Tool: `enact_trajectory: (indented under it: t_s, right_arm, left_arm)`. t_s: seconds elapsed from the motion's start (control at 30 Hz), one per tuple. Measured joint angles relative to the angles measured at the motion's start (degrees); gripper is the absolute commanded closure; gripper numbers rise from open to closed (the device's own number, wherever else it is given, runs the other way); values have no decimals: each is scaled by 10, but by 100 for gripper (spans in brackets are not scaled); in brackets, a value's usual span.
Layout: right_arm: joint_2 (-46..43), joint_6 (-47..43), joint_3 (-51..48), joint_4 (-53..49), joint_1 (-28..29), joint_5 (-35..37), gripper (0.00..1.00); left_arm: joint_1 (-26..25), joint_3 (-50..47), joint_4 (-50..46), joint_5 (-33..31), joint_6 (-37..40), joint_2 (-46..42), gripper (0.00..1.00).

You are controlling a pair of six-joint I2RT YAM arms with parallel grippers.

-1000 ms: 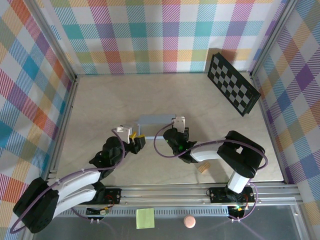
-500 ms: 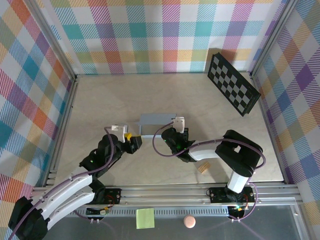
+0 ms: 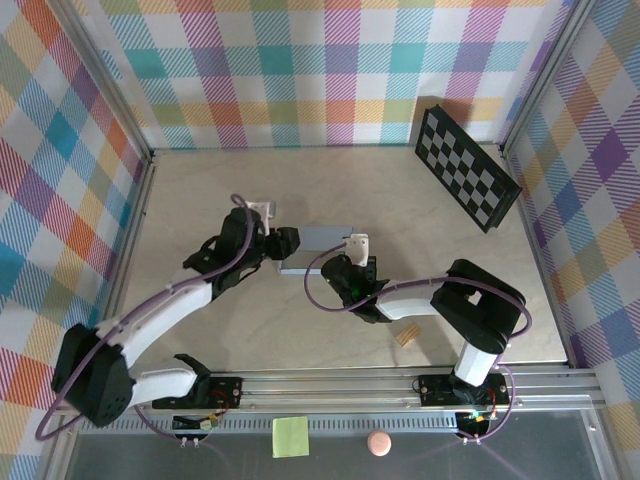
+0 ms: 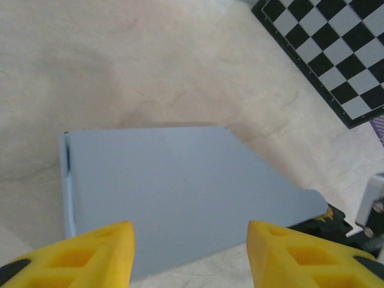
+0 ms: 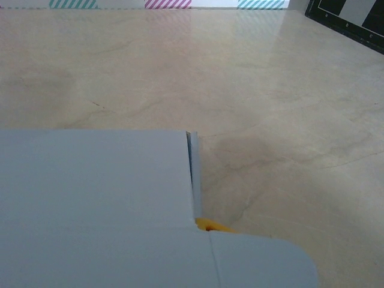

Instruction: Fold the paper box

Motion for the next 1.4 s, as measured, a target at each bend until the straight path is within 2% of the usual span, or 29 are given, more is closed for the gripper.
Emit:
enact_trajectory:
  t_s: [0.27, 0.4, 0.7, 1.03, 1.4]
  right_arm:
    - [0, 19, 15, -44, 0, -8, 100]
    - [-1, 29, 26, -82, 0, -20, 91]
    - [-52, 76, 27, -224, 0, -97, 67]
    - [-129, 129, -11, -328, 0, -170, 62]
    - [-198, 123, -13, -389, -3, -173, 54]
  left_arm:
    - [11, 68, -7, 70, -2, 136, 54]
    - [11, 69, -6, 92, -6, 170, 55]
    - [11, 51, 16, 110, -19, 198, 55]
    - [11, 31, 48, 114, -28, 237, 57]
    - [12, 23, 79, 116, -30, 259, 62]
